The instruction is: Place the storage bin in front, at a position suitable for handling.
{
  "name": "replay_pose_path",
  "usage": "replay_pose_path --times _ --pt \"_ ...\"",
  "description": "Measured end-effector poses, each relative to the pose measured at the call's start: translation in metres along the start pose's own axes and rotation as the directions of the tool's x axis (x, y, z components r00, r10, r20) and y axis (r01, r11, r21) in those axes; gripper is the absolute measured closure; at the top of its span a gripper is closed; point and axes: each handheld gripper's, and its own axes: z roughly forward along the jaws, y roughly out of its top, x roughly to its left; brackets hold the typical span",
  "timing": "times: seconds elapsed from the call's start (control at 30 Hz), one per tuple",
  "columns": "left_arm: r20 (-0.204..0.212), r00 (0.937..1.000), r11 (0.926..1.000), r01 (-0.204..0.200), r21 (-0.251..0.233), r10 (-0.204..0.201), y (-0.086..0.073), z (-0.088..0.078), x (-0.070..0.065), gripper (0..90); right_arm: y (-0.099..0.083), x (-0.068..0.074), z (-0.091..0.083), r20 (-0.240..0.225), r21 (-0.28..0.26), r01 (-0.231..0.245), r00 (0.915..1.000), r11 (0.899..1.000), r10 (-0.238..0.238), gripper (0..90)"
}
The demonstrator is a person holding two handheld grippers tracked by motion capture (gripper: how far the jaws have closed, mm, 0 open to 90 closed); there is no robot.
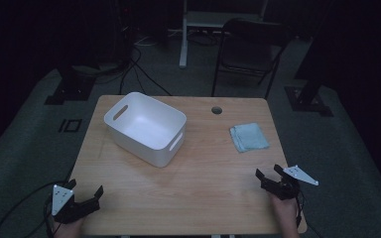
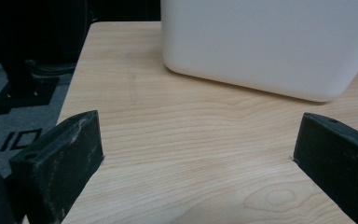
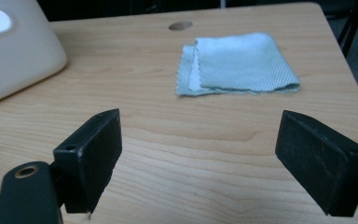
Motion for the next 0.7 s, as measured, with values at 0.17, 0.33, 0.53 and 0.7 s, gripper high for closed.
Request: replay_pose_path --times 0.17,0.33,0.53,0.7 --pt "-0.005 1.0000 1.0000 0.001 0.008 -0.001 0.000 0.000 0.000 1.4 0.000 -0.003 0.007 0.003 0.021 -0.013 0.9999 1.000 0.013 15.1" --pt "0.003 1.0000 0.9998 0.005 0.018 -0.005 0.000 0.001 -0.001 1.4 0.010 0.002 0.014 -0.012 0.026 0.000 0.9999 1.000 0.000 15.3" --pt "0.013 0.9999 0.9994 0.004 0.033 -0.005 0.000 0.002 -0.002 1.4 0.021 0.014 0.026 -0.052 0.039 0.018 0.9985 0.999 -0.016 15.3" --pt "0.033 0.9994 0.9994 0.003 0.035 -0.004 0.000 0.003 -0.003 1.4 0.028 0.020 0.037 -0.085 0.049 0.015 0.9963 0.999 -0.011 15.3"
